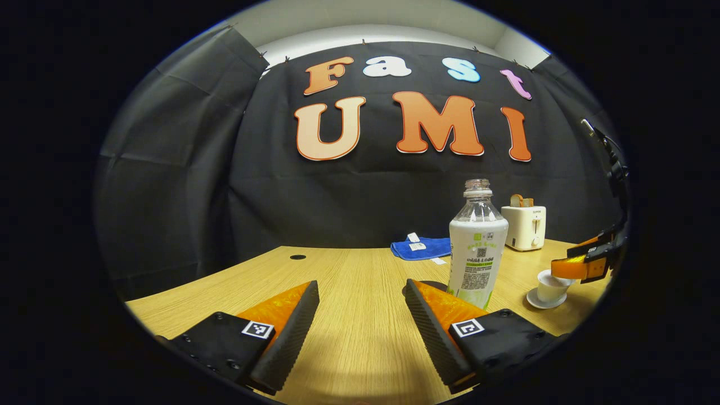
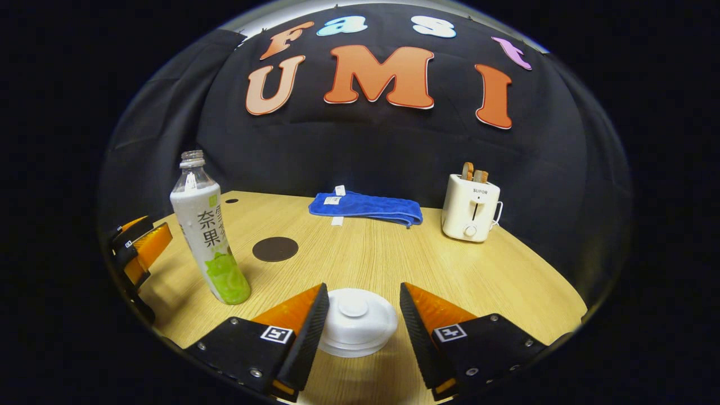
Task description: Open the teacup lid with one hand, grasp the water bottle and pour water into the teacup with the other hand; after pouring, place the water bottle on the coaster and then close the teacup lid.
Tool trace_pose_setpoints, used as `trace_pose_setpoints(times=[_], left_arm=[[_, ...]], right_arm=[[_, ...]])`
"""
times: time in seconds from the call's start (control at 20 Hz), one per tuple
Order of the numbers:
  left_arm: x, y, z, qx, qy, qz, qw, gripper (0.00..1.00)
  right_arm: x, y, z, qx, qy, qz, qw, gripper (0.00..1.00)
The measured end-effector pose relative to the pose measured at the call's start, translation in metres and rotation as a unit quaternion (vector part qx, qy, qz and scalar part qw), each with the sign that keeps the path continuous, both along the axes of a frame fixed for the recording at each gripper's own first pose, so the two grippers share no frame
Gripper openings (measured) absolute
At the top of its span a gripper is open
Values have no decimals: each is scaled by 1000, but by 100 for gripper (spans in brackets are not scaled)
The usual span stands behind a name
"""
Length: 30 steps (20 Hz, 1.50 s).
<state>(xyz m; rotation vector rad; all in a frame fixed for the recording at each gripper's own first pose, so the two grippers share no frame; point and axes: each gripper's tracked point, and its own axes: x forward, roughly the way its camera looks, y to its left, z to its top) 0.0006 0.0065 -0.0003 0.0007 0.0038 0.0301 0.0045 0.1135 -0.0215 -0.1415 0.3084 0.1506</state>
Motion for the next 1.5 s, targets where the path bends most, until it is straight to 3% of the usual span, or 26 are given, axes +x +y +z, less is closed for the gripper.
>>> trace_pose_setpoints(times=[0.3,0.4,0.5,0.6,0.85,1.05,1.5], left_arm=[[0,0,0,0,0,0,1000,99],[0,0,0,0,0,-2,1000,99],[1,-1,0,0,0,-3,1000,99],[0,-1,0,0,0,-3,1000,99],[0,-1,0,0,0,-2,1000,99],[1,-1,0,0,0,-2,1000,99],[1,-1,0,0,1,-2,1000,96]], right_arm=[[0,9,-4,2,14,15,1000,53],[-1,9,-5,1,16,16,1000,39],[0,7,-2,0,14,14,1000,37],[1,6,-4,0,17,13,1000,26],[1,5,-2,3,14,11,1000,17],[1,-12,17,20,-6,-3,1000,17],[12,-117,27,10,-54,-120,991,17]])
